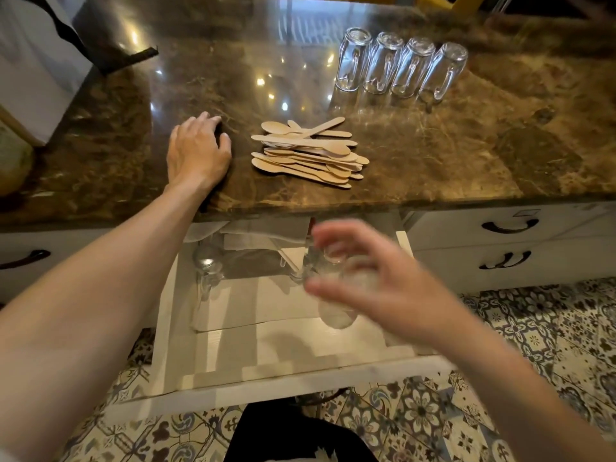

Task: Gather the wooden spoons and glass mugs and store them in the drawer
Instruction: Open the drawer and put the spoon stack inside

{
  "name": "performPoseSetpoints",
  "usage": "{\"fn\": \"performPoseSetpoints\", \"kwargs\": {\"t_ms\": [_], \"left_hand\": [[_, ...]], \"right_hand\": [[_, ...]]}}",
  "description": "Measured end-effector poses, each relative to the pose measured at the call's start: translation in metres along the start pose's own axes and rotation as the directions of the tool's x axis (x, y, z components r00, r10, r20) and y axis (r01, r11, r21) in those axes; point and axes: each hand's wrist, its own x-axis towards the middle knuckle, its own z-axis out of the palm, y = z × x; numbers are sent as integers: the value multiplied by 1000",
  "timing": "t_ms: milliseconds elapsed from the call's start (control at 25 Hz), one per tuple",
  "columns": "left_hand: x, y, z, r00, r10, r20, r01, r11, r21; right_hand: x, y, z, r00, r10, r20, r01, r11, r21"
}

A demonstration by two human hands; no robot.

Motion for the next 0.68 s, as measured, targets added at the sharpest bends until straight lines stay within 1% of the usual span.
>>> {"fn": "performPoseSetpoints", "kwargs": {"t_ms": [40,80,120,200,280,440,520,600,680], "left_hand": [[0,0,-1,1000,1,1,-1,1000,-1],[0,1,-1,1000,2,4,-2,1000,-5],[0,1,-1,1000,6,7,-6,1000,-12],[0,2,-2,1000,9,16,-9,1000,-28],[1,-1,-2,1000,-8,19,8,1000,-26],[2,-1,1,1000,-16,15,16,1000,-11],[3,-1,3,1000,-25,18,26,1000,-7],[3,-2,4,999,-36,21,36,999,-12],[3,-3,4,999,-40,17,40,999,-17]], "right_hand": [[33,-3,-19,995,-79,-62,60,966,-252],[67,-3,-36,989,-119,-85,71,898,-433],[99,-1,-50,990,-120,-79,56,828,-558],[153,8,-68,998,-62,-5,40,702,-711],[193,17,-73,998,-6,58,49,615,-787],[238,20,-77,987,94,129,50,588,-807],[246,20,-79,982,133,136,45,534,-845],[246,19,-78,986,105,132,64,489,-870],[241,19,-75,991,51,120,82,471,-878]]}}
